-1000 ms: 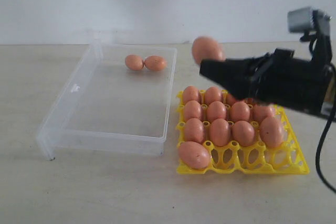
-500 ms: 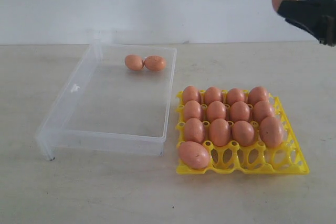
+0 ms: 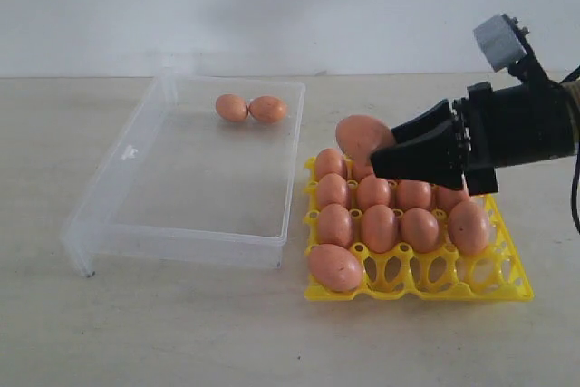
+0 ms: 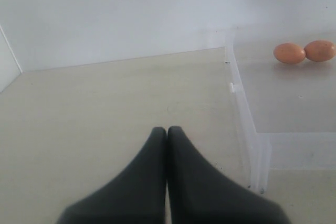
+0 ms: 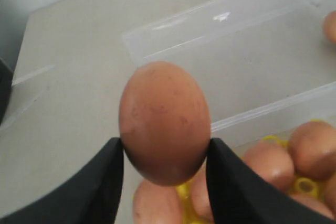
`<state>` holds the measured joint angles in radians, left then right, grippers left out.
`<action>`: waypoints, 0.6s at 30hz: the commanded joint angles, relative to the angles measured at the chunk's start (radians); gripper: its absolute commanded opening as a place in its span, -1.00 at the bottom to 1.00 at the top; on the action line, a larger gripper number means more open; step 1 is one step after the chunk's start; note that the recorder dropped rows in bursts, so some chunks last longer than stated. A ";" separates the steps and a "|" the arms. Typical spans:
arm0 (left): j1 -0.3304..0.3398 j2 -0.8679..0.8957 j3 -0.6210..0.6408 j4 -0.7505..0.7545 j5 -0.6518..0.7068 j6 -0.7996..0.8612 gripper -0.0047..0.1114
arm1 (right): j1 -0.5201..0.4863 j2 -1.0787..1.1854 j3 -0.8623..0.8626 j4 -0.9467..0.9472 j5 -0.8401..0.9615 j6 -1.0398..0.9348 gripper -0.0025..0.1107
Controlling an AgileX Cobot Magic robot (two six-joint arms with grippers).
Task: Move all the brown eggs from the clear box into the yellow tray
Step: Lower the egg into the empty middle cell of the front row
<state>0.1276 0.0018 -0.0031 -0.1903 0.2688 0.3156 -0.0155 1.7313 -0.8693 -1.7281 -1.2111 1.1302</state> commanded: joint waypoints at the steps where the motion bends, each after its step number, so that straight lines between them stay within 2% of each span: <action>1: -0.001 -0.002 0.003 -0.007 -0.008 -0.009 -0.99 | 0.004 -0.017 0.087 -0.016 -0.010 0.000 -0.96; 9: -0.001 -0.002 0.003 -0.007 -0.008 -0.009 -0.99 | 0.006 -0.057 0.229 -0.016 0.070 -0.031 -0.96; 18: -0.001 -0.002 0.003 -0.007 -0.008 -0.009 -0.99 | 0.007 -0.059 0.268 -0.016 0.229 -0.036 -0.96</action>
<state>0.1276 0.0018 -0.0031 -0.1903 0.2688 0.3156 -0.0110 1.6836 -0.6074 -1.7488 -1.0272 1.1029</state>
